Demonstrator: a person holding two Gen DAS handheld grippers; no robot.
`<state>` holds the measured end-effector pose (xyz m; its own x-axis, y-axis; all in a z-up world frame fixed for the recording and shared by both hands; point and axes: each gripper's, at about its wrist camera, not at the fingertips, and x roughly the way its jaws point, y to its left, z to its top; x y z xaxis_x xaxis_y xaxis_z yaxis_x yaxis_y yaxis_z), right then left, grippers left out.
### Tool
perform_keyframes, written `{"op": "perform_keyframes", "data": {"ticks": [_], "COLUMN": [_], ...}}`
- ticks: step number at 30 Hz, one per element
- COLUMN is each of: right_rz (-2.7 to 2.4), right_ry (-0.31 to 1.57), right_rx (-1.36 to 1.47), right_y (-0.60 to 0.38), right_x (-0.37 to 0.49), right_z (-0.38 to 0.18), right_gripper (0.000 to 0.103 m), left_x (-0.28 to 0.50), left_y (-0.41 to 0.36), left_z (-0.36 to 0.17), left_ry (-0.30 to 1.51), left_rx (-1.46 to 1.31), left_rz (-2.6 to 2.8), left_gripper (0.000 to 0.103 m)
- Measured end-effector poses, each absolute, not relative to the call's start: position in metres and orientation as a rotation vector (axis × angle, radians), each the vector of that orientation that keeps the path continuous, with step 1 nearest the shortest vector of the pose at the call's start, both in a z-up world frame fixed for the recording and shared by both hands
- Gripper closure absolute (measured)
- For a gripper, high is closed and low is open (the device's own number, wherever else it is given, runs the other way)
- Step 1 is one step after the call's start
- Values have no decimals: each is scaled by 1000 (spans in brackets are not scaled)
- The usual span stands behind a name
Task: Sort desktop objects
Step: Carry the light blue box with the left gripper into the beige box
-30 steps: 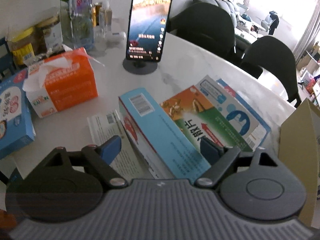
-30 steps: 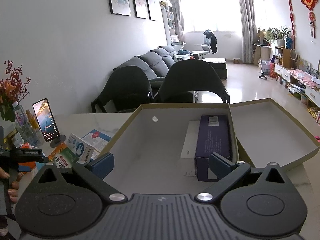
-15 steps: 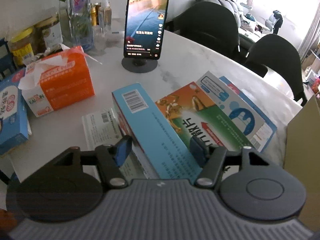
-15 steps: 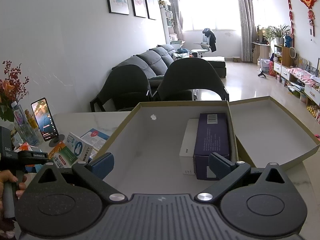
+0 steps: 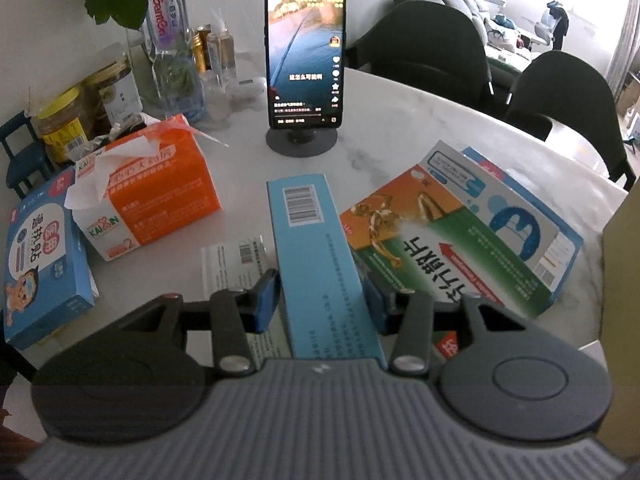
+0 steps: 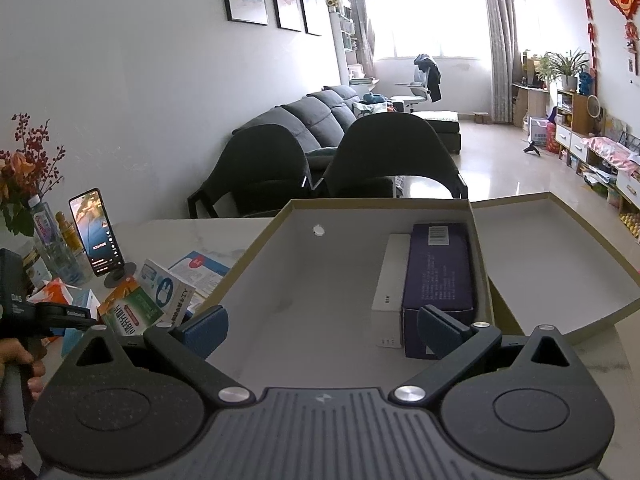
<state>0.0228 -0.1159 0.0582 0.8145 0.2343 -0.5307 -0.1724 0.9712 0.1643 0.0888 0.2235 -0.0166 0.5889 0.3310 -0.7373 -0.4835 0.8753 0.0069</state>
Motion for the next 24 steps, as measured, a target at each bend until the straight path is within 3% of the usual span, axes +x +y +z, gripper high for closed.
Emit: {"op": "perform_keyframes", "data": {"ticks": [3, 24], "right_rz": [214, 217], "right_ry": [577, 557], "right_rx": [110, 113], "right_y": [-117, -123], "right_x": [22, 15], "right_z": [60, 65], "right_gripper": [2, 2], "left_x": [88, 79], "left_y": [223, 201], "left_z": [-14, 40], "left_ry": [800, 631], "left_rx": [-185, -160], "left_rz": [505, 471], "left_gripper": [68, 68]}}
